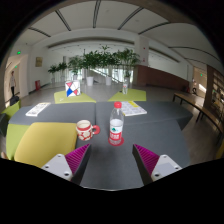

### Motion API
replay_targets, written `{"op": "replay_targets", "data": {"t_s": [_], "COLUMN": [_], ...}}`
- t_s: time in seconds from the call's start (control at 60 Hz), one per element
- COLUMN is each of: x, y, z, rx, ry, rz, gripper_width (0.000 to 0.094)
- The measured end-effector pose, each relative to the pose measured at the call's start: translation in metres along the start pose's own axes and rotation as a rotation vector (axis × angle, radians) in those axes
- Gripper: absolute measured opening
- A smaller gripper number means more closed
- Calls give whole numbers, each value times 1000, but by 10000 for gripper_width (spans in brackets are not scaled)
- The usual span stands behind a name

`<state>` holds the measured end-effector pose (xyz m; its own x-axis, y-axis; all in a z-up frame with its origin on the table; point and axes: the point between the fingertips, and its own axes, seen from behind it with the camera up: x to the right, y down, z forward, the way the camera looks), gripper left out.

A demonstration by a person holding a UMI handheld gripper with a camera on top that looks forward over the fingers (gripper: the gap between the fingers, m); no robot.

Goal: Pour water

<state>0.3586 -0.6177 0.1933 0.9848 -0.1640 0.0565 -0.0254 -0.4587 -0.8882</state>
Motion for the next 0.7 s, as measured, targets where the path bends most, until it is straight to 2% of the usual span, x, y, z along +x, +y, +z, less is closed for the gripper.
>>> {"op": "replay_targets", "data": {"t_s": [0.267, 0.7], "x": [-20, -46], "y": [-1, 19], "z": [-98, -135], "rx": [28, 2], "ry": [28, 32], "rz": [-27, -42], "gripper_width": [853, 853]}}
